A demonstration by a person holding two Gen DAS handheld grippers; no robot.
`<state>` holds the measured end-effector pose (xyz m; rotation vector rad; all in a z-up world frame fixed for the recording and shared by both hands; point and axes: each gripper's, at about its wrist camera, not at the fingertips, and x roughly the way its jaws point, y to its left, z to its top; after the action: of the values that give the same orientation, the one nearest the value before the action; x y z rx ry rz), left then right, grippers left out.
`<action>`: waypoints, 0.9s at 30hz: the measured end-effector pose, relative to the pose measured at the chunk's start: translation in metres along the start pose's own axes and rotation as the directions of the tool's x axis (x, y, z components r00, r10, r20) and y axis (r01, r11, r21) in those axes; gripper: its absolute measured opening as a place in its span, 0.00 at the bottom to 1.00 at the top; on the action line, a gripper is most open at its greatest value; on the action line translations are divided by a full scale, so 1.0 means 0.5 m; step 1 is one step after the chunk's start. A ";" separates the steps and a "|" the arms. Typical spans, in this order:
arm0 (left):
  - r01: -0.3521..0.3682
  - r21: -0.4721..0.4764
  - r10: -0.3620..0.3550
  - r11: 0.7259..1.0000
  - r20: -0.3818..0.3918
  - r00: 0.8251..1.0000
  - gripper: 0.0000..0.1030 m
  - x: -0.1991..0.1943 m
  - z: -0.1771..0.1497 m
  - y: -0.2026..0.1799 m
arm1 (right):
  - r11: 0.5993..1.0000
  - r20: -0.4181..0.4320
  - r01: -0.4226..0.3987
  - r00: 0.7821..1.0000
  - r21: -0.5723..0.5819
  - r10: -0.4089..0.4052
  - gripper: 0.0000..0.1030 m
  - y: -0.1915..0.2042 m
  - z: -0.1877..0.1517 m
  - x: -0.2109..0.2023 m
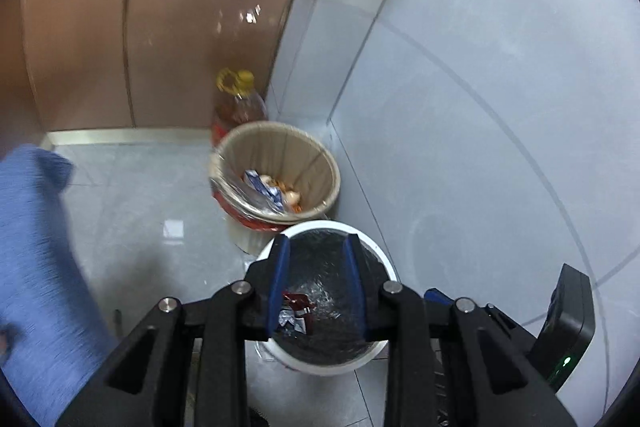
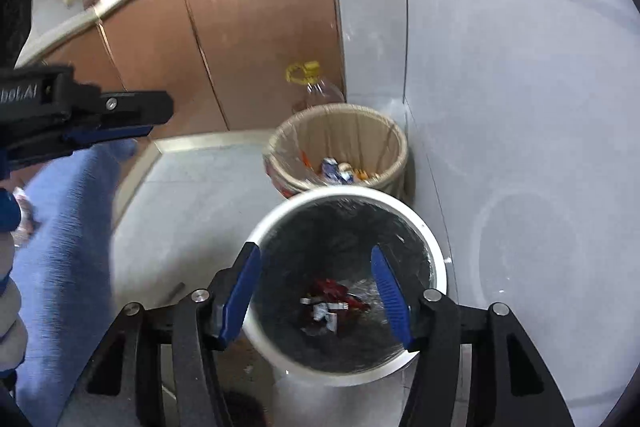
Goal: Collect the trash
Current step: 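Return both tools to the table toward the tissue and plastic bag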
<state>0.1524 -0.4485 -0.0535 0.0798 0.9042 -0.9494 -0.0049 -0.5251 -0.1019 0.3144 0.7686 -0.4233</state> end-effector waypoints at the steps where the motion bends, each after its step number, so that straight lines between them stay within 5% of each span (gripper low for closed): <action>1: -0.019 0.005 0.018 1.000 0.031 0.999 0.30 -0.038 -0.007 0.000 | 1.000 0.018 -0.009 1.000 -0.003 0.009 0.56 0.015 0.000 -0.025; 5: -0.088 0.019 0.084 0.996 0.134 0.987 0.49 -0.164 -0.035 0.002 | 0.998 0.083 -0.058 0.995 -0.029 0.060 0.57 0.069 0.004 -0.114; 18: -0.195 -0.040 0.197 0.980 0.316 0.928 0.55 -0.528 -0.183 0.072 | 0.956 0.216 -0.195 0.946 -0.222 0.243 0.59 0.260 -0.002 -0.358; 27: -0.264 -0.075 0.274 0.962 0.327 0.905 0.56 -0.710 -0.308 0.180 | 0.904 0.207 -0.263 0.916 -0.337 0.344 0.61 0.352 -0.033 -0.438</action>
<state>0.0292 -0.0906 0.0672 0.0158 0.5722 -0.6646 -0.0715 -0.3099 0.0663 0.0833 0.5008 -0.0413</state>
